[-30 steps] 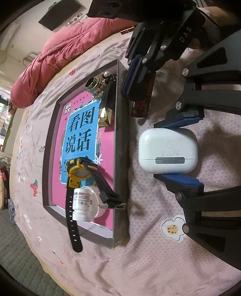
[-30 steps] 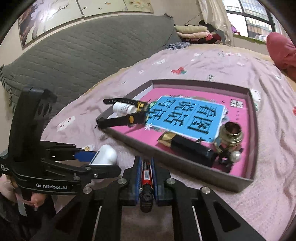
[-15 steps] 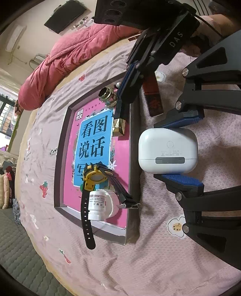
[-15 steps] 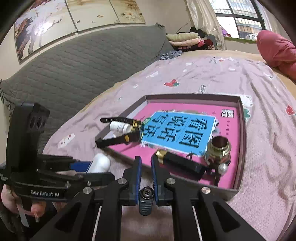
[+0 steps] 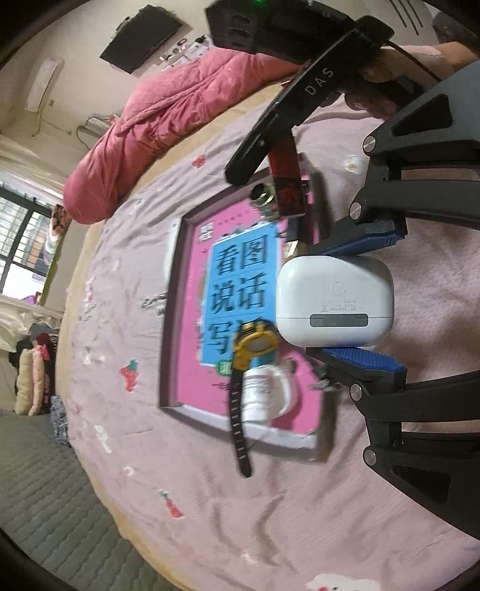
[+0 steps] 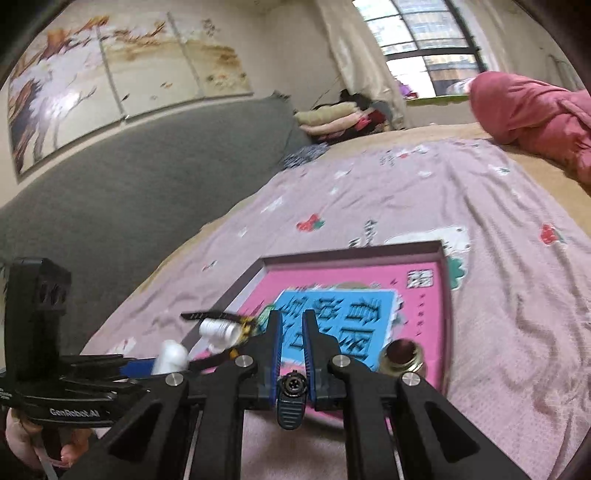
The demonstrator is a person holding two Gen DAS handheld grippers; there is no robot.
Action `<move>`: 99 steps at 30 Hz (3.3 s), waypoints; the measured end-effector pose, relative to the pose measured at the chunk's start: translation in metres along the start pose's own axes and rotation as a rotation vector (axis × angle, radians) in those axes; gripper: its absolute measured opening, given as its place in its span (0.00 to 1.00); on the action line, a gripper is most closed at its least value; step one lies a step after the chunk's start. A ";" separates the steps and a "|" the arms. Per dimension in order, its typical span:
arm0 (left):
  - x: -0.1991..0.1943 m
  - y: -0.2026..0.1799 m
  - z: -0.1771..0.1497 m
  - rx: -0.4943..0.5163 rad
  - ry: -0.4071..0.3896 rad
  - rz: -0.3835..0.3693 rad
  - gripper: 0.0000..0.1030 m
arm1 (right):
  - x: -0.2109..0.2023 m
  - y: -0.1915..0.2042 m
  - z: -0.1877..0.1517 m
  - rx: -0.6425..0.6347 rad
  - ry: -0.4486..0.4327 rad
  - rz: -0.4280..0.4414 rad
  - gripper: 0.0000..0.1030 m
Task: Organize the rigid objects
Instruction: 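Carry the earbud case and red lighter over the grey box with both tools, then release the earbud case from the left tool while the right tool releases the lighter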
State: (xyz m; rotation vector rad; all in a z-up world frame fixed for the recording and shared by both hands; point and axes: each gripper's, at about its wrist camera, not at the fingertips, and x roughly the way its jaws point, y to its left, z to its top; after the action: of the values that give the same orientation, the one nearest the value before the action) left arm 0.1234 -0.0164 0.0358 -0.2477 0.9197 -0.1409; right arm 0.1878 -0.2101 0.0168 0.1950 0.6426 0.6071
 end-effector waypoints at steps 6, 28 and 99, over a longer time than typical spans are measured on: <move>-0.004 0.016 0.022 -0.012 -0.037 0.021 0.44 | 0.001 -0.010 0.004 0.026 -0.016 -0.047 0.11; 0.029 0.061 0.033 -0.031 -0.022 0.092 0.44 | 0.008 -0.020 0.006 0.045 -0.027 -0.073 0.11; 0.070 0.028 0.017 0.024 0.017 0.097 0.44 | 0.013 -0.035 -0.016 -0.010 0.036 -0.191 0.35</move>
State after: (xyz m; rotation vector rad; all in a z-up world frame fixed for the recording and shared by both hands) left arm 0.1799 -0.0023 -0.0157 -0.1800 0.9448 -0.0647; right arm 0.2028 -0.2315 -0.0142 0.1119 0.6837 0.4310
